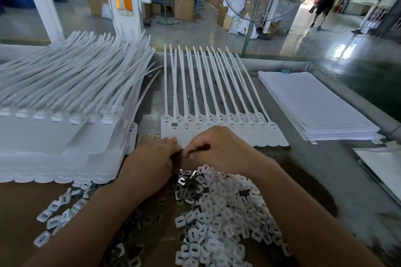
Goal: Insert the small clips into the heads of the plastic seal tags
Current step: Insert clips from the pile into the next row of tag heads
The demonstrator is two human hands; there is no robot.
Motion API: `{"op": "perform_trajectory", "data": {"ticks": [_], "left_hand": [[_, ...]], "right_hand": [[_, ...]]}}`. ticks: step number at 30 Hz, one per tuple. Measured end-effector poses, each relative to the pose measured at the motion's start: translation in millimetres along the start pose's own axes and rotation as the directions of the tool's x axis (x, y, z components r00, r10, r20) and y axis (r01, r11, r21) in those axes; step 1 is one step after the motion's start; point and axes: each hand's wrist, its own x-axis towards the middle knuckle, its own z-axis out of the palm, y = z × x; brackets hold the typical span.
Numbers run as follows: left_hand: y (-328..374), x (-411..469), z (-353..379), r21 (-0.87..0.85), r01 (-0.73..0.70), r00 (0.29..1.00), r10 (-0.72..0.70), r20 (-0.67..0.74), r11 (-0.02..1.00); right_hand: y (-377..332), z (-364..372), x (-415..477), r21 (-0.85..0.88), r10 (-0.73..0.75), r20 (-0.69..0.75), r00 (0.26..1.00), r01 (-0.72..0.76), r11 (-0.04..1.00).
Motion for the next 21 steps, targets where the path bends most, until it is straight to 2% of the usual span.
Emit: {"op": "perform_trajectory", "data": {"ticks": [8,14,21], "left_hand": [[1,0,0,-0.005,-0.002,1.000,0.002,0.002,1.000],[3,-1,-1,-0.034,0.013,1.000,-0.012,0.016,0.999],[2,-3,-3,-0.037,0.001,1.000,-0.001,0.003,0.999]], "right_hand": [[11,-2,7,0.040,0.079,-0.164,0.983,-0.073,0.996],[14,-11,37,0.087,0.150,-0.309,0.939,-0.130,0.988],[18,-4,72,-0.017,0.211,-0.305,0.929,-0.226,0.974]]}}
